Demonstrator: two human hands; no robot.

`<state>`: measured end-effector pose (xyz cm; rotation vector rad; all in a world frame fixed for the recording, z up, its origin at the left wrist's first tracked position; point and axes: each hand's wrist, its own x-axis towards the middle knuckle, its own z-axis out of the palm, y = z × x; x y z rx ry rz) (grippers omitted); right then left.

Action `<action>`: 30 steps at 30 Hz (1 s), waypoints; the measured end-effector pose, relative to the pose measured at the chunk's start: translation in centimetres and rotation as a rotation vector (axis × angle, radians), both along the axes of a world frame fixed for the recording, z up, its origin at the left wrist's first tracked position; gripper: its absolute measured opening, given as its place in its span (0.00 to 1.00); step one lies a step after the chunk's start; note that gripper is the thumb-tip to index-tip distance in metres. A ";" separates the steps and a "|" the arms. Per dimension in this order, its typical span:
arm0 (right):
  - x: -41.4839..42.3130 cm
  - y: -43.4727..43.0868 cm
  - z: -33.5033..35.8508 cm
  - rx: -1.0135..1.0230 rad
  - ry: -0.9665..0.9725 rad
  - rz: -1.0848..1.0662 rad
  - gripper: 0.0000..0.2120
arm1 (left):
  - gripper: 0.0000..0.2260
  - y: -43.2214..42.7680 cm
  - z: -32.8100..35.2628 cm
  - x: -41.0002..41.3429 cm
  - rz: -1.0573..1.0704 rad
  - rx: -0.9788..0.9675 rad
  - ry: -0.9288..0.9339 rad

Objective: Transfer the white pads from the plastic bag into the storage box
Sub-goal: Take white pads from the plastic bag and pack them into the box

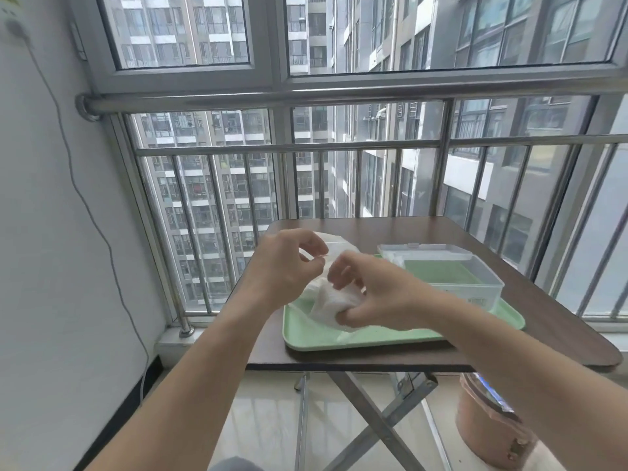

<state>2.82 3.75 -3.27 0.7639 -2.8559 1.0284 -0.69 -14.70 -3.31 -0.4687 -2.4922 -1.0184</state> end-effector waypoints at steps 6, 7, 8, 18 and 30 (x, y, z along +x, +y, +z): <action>0.2 4.8 3.8 -0.217 -0.141 0.061 0.28 | 0.12 0.2 0.2 0.9 -0.073 -0.153 -0.129; 0.1 5.6 4.4 -0.237 -0.155 0.057 0.26 | 0.12 0.3 0.4 1.3 -0.090 -0.187 -0.174; -0.1 6.5 4.9 -0.254 -0.153 0.039 0.23 | 0.13 0.6 0.8 1.6 -0.101 -0.228 -0.215; -4.5 11.9 5.7 -0.184 -0.003 -0.304 0.17 | 0.12 7.5 3.0 3.2 -0.094 -0.270 -0.054; -8.6 12.0 2.2 0.165 -0.060 -0.585 0.15 | 0.13 13.0 -1.9 -2.5 0.012 -0.494 -0.179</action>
